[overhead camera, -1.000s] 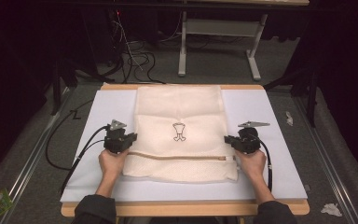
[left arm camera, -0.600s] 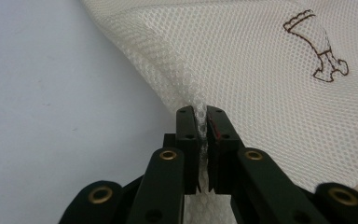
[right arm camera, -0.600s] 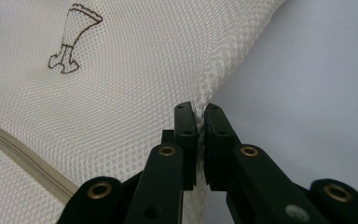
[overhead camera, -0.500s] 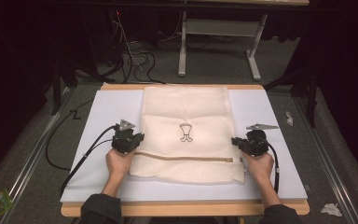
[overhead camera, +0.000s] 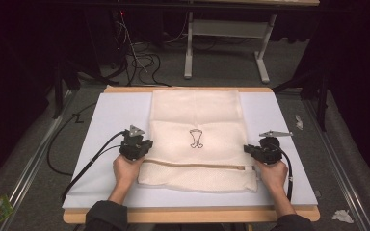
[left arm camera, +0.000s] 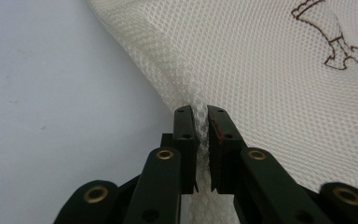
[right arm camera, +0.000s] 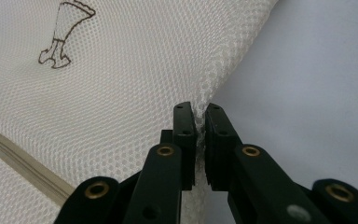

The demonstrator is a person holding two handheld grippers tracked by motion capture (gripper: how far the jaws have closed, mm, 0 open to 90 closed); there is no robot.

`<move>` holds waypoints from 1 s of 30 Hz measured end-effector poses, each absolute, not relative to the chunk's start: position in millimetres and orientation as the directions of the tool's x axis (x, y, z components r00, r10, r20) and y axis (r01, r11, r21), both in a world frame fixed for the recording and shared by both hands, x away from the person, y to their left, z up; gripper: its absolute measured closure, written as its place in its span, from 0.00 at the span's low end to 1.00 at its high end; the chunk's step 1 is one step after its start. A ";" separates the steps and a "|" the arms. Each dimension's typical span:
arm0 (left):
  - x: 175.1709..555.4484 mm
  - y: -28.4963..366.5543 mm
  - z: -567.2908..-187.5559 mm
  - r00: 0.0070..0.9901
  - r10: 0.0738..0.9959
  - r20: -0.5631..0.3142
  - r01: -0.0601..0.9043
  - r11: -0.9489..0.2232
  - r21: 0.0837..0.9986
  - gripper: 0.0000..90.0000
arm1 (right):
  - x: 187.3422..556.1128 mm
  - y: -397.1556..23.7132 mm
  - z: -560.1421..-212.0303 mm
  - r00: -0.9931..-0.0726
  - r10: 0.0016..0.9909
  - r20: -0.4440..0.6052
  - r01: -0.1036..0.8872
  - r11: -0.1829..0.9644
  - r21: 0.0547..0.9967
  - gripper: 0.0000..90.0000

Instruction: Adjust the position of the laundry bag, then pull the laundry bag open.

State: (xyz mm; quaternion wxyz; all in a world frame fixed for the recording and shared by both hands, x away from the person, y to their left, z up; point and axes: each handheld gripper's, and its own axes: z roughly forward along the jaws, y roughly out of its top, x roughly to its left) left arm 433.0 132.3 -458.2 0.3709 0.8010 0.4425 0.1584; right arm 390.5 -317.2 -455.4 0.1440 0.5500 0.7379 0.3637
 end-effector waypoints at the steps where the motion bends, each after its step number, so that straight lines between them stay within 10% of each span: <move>1: 432.9 132.1 -458.7 0.558 0.827 -0.071 0.589 -0.335 0.735 0.91 | 390.9 -316.7 -456.4 -0.354 0.916 0.186 0.707 0.132 0.695 0.95; 30: 393.3 126.9 -449.9 0.592 0.806 -0.021 0.490 -0.339 0.803 0.56 | 375.8 -315.8 -456.5 -0.336 0.923 0.188 0.690 0.106 0.716 0.49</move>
